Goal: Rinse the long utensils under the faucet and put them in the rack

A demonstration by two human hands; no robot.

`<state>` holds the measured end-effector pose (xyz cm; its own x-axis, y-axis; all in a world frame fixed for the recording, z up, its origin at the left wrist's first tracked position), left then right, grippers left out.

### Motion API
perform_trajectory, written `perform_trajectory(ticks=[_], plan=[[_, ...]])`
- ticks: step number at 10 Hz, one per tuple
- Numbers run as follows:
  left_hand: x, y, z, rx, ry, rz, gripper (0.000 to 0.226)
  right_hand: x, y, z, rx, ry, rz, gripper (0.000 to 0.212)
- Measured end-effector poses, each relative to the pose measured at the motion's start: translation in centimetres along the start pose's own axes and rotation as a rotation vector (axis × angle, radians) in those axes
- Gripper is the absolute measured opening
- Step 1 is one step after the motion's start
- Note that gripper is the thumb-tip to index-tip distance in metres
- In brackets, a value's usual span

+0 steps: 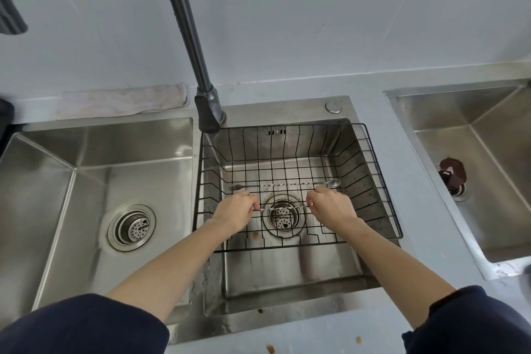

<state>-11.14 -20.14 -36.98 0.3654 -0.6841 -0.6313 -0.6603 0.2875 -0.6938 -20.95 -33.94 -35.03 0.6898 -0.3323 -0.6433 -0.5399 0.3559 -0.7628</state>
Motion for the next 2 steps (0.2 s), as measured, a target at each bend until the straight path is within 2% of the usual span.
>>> perform_trajectory(ticks=[2], plan=[[-0.8, -1.07, -0.17, 0.002, -0.001, -0.04, 0.028, -0.26, -0.9, 0.59, -0.011, 0.001, -0.037, 0.025]])
Point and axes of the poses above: each hand's wrist, its own x-axis towards the middle knuckle, its own y-axis out of the palm, z = x × y, the point moved 9 cm from there along x, towards the middle knuckle, and after that the axes turned 14 degrees about z, right-handed, at the moved point
